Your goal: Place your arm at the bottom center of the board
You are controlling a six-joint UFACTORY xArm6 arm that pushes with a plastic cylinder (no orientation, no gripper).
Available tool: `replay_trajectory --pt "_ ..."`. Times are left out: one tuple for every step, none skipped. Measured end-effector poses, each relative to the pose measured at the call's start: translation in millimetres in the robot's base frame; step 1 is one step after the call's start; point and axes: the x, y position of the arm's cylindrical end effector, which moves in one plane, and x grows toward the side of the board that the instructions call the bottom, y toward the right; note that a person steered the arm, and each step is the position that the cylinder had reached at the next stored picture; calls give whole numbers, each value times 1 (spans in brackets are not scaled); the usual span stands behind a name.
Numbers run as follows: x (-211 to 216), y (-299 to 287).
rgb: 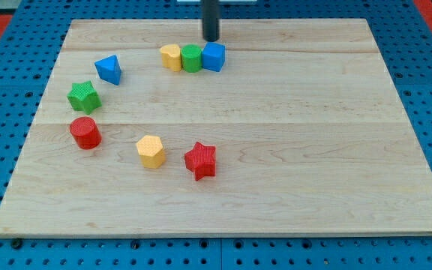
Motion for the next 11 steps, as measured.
replay_trajectory --pt "-3 40" --pt "-1 76" --pt "2 109" --pt "2 110" --pt "13 107" --pt "53 107" --pt "152 106" --pt "263 79" --pt "372 22" --pt "389 -45" --pt "358 -100"
